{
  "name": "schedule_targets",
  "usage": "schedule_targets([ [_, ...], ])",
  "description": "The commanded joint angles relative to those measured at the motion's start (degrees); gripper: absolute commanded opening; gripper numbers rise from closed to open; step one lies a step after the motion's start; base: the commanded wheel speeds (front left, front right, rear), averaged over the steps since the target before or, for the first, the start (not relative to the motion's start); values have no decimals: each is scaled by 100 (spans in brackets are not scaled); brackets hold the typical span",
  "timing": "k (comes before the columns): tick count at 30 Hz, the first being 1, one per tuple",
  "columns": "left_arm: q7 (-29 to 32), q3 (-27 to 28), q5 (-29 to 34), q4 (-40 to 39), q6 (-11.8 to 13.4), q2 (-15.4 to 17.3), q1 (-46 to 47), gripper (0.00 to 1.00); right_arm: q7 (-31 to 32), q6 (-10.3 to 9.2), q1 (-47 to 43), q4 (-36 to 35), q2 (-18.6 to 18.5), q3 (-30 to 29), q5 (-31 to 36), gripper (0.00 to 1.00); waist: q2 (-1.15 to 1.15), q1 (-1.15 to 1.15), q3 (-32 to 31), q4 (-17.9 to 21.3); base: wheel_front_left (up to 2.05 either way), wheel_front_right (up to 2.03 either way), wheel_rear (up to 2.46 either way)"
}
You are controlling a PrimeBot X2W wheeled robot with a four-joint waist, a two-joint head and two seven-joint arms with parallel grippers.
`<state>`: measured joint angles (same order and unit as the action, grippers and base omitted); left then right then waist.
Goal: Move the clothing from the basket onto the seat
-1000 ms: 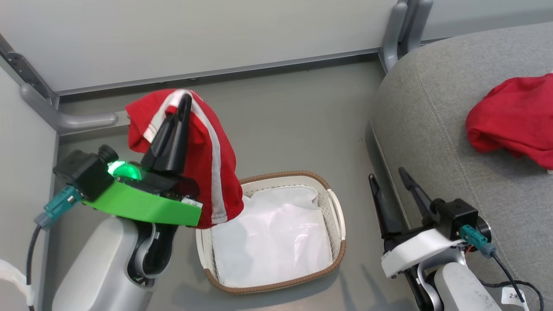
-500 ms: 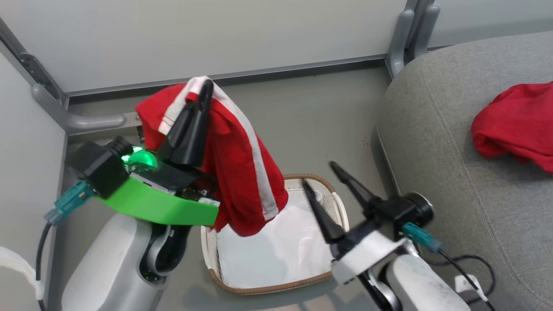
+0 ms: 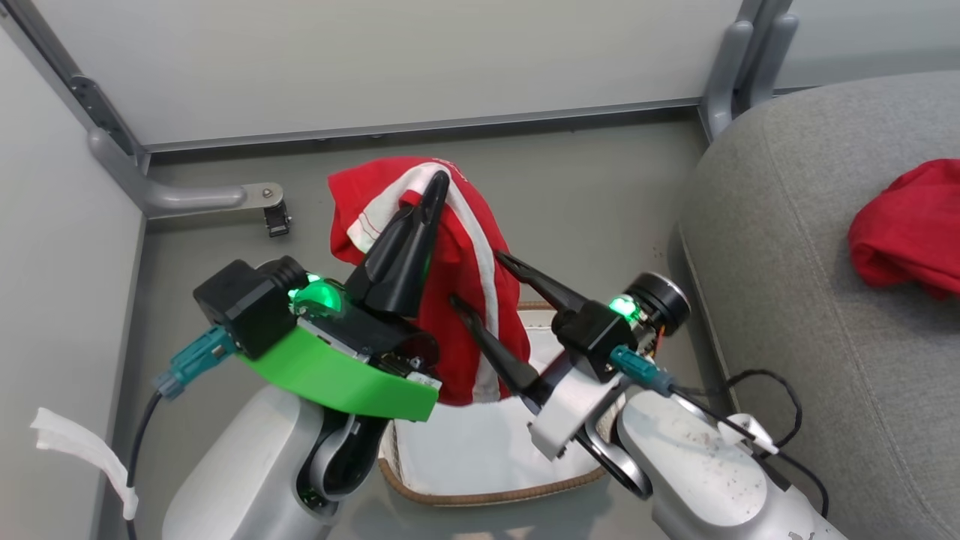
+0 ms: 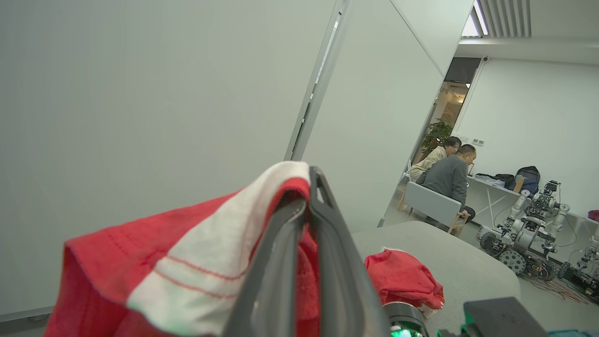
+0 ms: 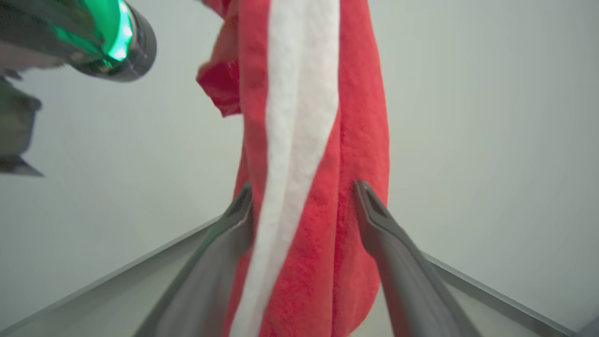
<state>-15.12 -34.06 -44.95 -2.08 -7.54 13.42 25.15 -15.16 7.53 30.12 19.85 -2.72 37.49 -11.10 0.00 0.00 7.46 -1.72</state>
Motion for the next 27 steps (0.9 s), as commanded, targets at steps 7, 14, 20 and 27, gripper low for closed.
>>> schedule_targets([
  [7,-4,-179,-103,-28,12,-70,82,0,1,-8,169,1011,-31,380,-356,100,0,0,-25,-263,0,0,0],
  [14,-4,-208,-137,-25,12,-47,-15,0,1,-8,240,1229,-31,436,-623,0,0,0,10,-294,0,0,0],
  [20,-4,-126,-61,1,12,-53,-93,45,1,-8,165,1100,-29,164,-557,0,0,0,52,-160,0,0,0],
  [27,-2,-51,50,136,12,22,-144,100,1,-8,-29,853,-30,-272,-464,0,0,0,140,241,0,0,0],
])
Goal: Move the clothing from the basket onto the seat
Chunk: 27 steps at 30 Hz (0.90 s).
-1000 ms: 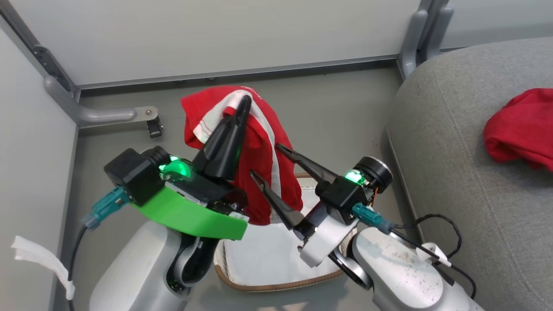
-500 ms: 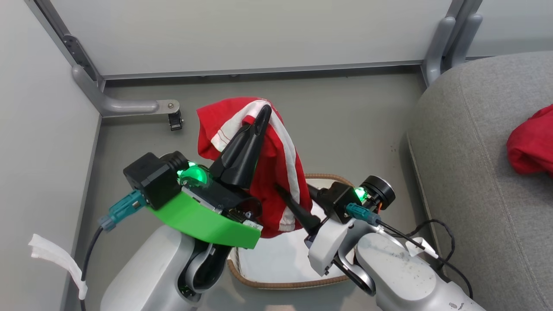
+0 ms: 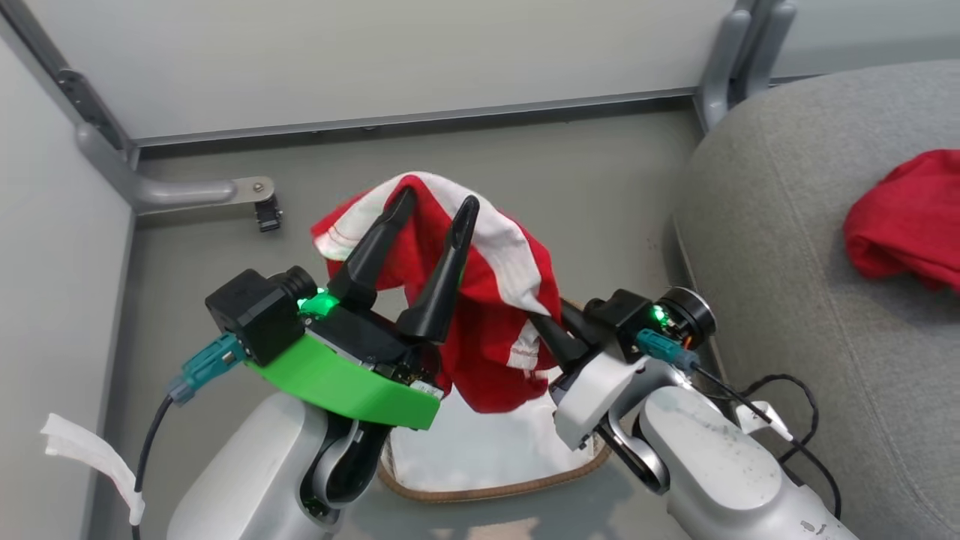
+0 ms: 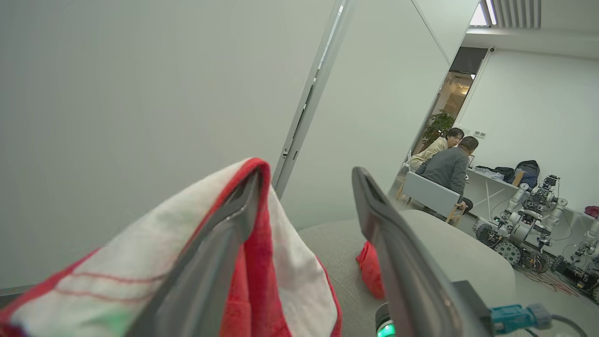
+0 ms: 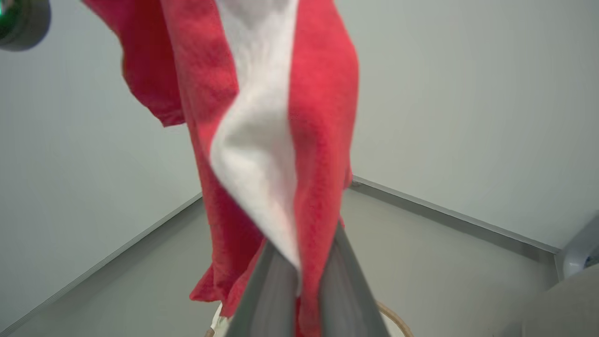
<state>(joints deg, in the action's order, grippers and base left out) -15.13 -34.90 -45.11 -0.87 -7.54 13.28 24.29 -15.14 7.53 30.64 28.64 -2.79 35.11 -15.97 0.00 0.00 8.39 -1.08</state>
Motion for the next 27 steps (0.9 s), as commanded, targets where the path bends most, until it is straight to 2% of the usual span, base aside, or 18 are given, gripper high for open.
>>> schedule_targets([
  [1,-2,49,89,28,12,51,-65,100,-1,-8,-103,-49,-24,-92,28,0,0,0,59,238,0,0,0],
  [8,-2,90,126,123,12,57,-187,100,-1,-8,-407,-322,-21,-674,199,0,0,0,148,999,0,0,0],
  [18,0,34,455,270,12,168,-282,100,-1,-8,-884,-600,-17,-984,183,0,0,0,337,2220,0,0,0],
  [27,-2,-99,903,355,12,318,-321,100,-1,-8,-1216,-846,-16,-1239,397,0,0,0,500,3024,0,0,0],
])
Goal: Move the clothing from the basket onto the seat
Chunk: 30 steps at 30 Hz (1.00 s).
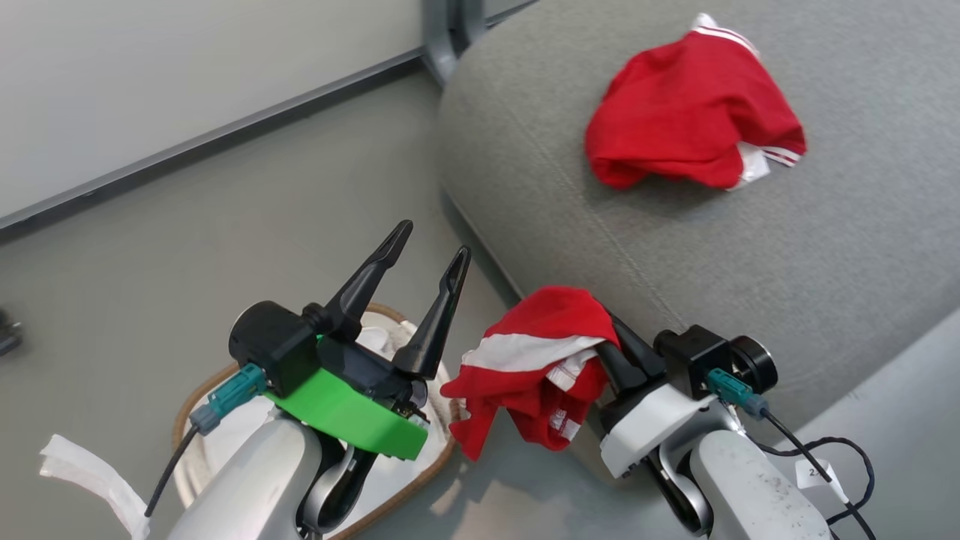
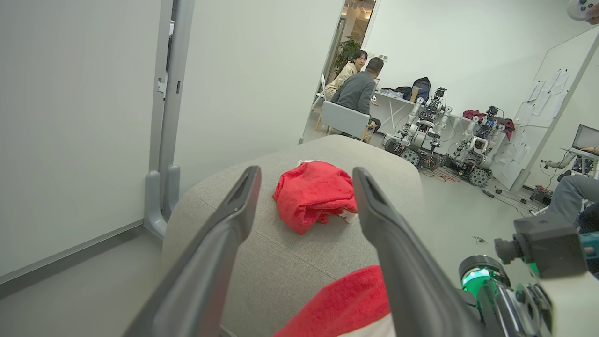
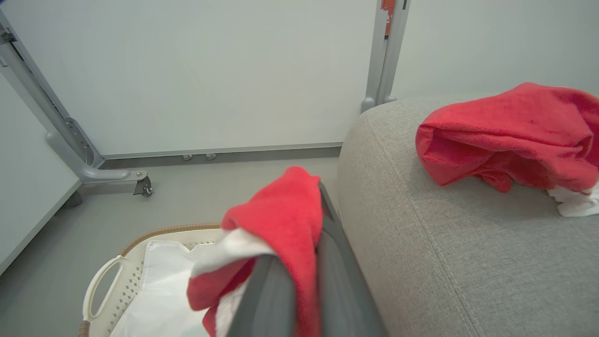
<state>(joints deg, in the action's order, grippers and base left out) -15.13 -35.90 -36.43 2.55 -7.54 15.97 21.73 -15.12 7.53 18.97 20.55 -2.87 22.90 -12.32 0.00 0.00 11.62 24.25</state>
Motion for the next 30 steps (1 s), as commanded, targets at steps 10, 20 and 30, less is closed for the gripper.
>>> schedule_targets([
  [10,-2,-365,658,255,12,259,58,100,-4,-8,27,-384,-7,-474,155,0,0,0,422,719,0,0,0],
  [20,-1,-328,656,520,12,442,-179,100,-4,-8,1589,-609,-167,-915,438,0,0,0,714,754,0,0,0],
  [30,-2,-202,576,516,12,647,-253,100,-3,-8,3873,400,-1330,-1231,702,0,0,0,1094,520,0,0,0],
])
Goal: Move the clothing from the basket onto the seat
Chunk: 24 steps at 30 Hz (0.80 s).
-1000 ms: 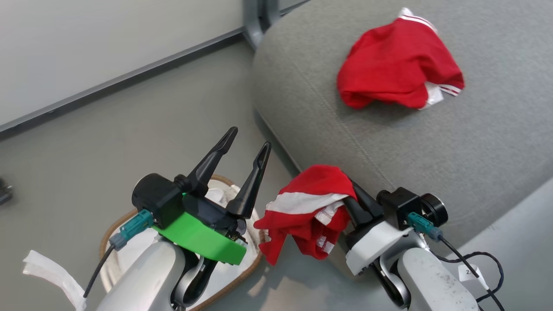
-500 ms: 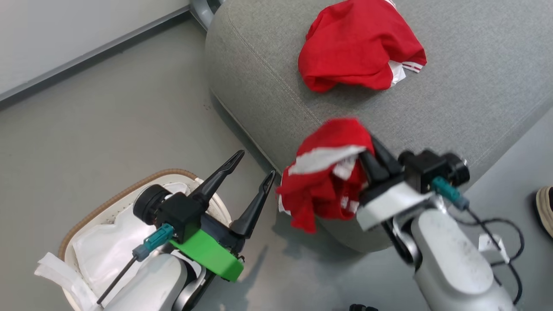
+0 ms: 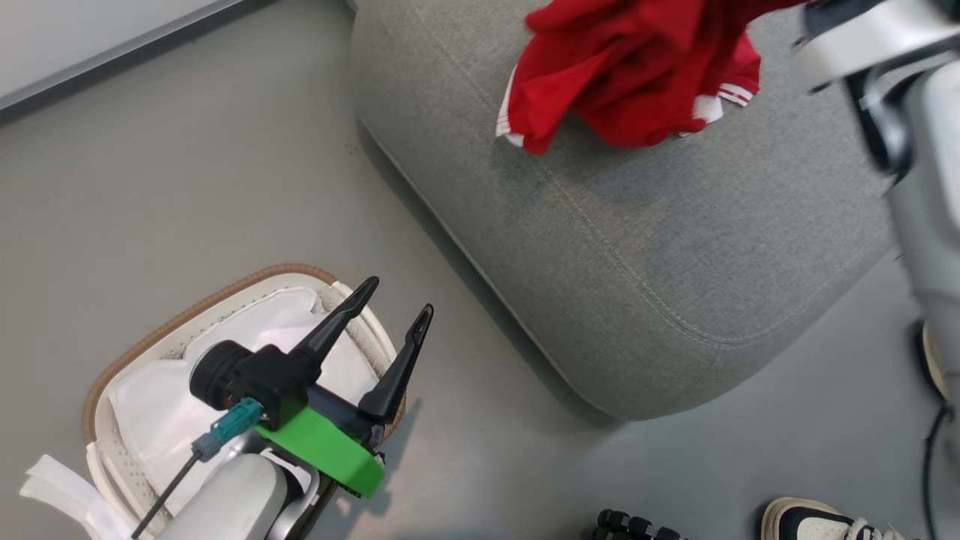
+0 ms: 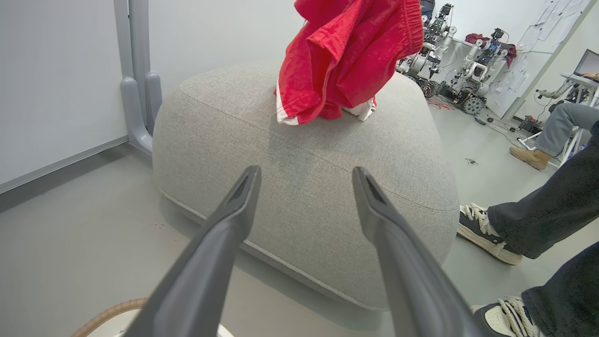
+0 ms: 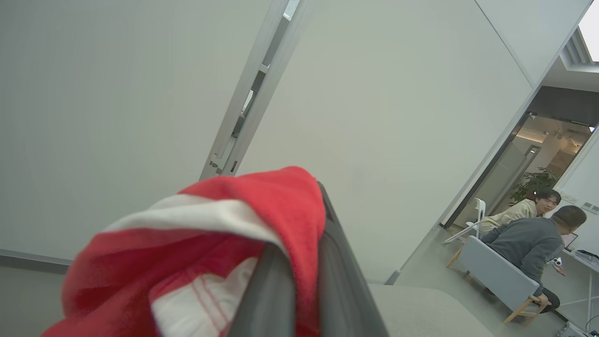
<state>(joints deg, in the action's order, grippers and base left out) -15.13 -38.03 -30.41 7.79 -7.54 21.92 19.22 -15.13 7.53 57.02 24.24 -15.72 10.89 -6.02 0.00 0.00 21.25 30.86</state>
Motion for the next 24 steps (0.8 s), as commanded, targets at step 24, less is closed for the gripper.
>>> schedule_targets([
  [24,-2,27,-304,-178,12,505,634,100,368,-9,426,1537,355,-4033,3398,0,0,0,1376,-1417,0,0,0],
])
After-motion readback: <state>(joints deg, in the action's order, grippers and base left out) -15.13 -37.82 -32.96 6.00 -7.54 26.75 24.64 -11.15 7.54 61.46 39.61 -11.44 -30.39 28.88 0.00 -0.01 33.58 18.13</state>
